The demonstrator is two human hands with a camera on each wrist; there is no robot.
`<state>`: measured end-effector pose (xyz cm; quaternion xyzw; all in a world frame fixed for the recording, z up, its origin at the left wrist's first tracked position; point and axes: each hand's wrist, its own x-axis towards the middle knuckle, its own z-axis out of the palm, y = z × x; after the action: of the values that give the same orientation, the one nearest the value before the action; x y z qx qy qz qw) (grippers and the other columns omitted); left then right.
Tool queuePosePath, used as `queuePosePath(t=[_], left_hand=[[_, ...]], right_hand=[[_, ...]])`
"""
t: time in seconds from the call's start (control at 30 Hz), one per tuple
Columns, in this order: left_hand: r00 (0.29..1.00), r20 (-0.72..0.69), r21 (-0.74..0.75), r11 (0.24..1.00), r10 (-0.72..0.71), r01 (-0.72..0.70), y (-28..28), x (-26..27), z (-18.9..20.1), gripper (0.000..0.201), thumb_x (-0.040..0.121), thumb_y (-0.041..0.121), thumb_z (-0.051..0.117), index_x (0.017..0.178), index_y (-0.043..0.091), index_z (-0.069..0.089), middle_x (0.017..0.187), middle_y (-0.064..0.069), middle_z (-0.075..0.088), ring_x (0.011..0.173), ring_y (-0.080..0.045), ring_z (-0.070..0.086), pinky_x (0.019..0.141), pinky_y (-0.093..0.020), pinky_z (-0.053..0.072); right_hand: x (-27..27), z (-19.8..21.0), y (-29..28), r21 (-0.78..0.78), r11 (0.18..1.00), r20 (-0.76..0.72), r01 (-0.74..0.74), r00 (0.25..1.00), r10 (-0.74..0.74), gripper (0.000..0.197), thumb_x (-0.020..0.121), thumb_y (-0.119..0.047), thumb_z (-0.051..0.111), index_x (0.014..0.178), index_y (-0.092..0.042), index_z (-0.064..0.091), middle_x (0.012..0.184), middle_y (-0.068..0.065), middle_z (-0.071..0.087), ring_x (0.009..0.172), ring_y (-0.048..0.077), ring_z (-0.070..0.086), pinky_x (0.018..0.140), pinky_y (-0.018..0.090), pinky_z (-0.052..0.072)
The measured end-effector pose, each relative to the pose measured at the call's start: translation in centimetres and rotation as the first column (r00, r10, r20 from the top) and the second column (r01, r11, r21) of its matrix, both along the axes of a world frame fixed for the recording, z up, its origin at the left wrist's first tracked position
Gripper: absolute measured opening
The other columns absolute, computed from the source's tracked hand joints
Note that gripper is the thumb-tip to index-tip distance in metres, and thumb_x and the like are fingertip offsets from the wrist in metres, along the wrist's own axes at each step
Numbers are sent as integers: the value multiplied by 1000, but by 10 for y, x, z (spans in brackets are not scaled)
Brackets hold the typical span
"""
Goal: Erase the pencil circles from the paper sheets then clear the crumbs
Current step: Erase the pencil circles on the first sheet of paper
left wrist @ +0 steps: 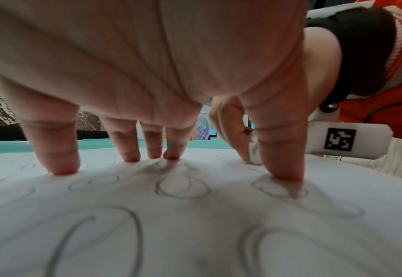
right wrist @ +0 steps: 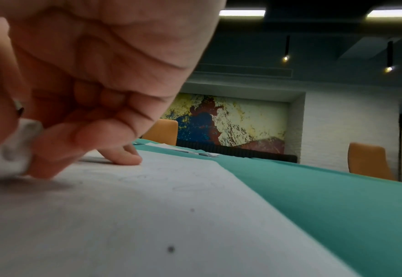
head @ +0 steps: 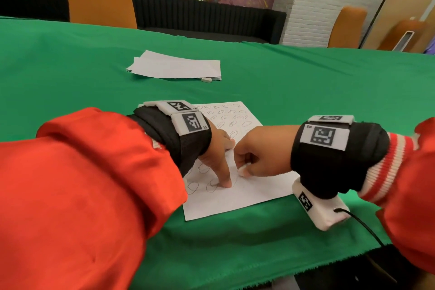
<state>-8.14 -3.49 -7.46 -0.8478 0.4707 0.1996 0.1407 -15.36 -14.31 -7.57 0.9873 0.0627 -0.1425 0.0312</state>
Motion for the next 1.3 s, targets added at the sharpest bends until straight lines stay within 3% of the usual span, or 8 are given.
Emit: queuePosePath(t=[0.27,0.33,0.47,0.63,0.8,0.97,1.13,1.3], left_hand=[[999,37,27,1000,6,-7,1,0,2,88,81,56,63,149,18,23,155,3,16,137,-21,29,109,-36,27],[999,39,12,1000,9,-10,2,2,2,91,78,57,65,150,22,21,157,3,11,139,-22,25,110,-38,25],[999,33,-32,999,20,-19,4,5,2,95,76,59,66,151,34,13,158,8,0,143,-20,19,112,-39,22],[1000,-19,-8,1000,18,-18,16,15,11,77,82,54,63,146,40,24,152,11,25,137,-15,32,107,-33,25],[999,20,-94,995,-39,40,24,27,11,58,86,44,63,138,37,40,131,15,49,118,-6,48,88,-19,32],[995,32,-171,980,-93,97,18,30,5,49,85,48,63,131,39,47,116,17,52,105,-4,53,87,-22,40],[998,-38,-191,981,-52,44,20,39,2,59,77,51,70,129,38,48,114,17,49,108,-5,52,93,-24,41],[998,-60,-154,988,-36,27,20,44,-1,71,71,53,75,133,38,43,122,15,45,113,-6,50,94,-27,41]], right_hand=[[-2,11,-22,138,987,197,77,975,-104,4,89,-29,56,87,-30,54,83,-17,51,84,9,51,72,19,37],[-4,12,-27,192,977,264,96,954,-145,2,90,-28,56,92,-29,57,84,-16,52,85,10,51,72,21,38],[-7,5,-29,215,962,221,168,951,-216,25,94,-27,51,117,-28,61,90,-8,52,85,13,50,82,25,42],[-10,8,-27,208,969,239,132,954,-181,18,93,-24,49,104,-27,63,91,-12,57,86,10,54,78,23,45],[-10,8,-24,190,971,230,142,956,-185,3,92,-27,51,92,-30,50,78,-18,51,76,8,51,63,15,39],[-8,8,-25,191,967,137,170,971,-197,3,90,-29,55,92,-31,54,85,-18,53,84,6,55,75,20,43],[-3,6,-24,158,963,91,218,968,-234,22,89,-24,58,111,-26,60,91,-11,55,82,9,50,72,17,39],[-5,10,-17,173,966,58,193,977,-206,16,87,-28,61,102,-24,65,77,-18,55,67,-2,49,60,7,36]])
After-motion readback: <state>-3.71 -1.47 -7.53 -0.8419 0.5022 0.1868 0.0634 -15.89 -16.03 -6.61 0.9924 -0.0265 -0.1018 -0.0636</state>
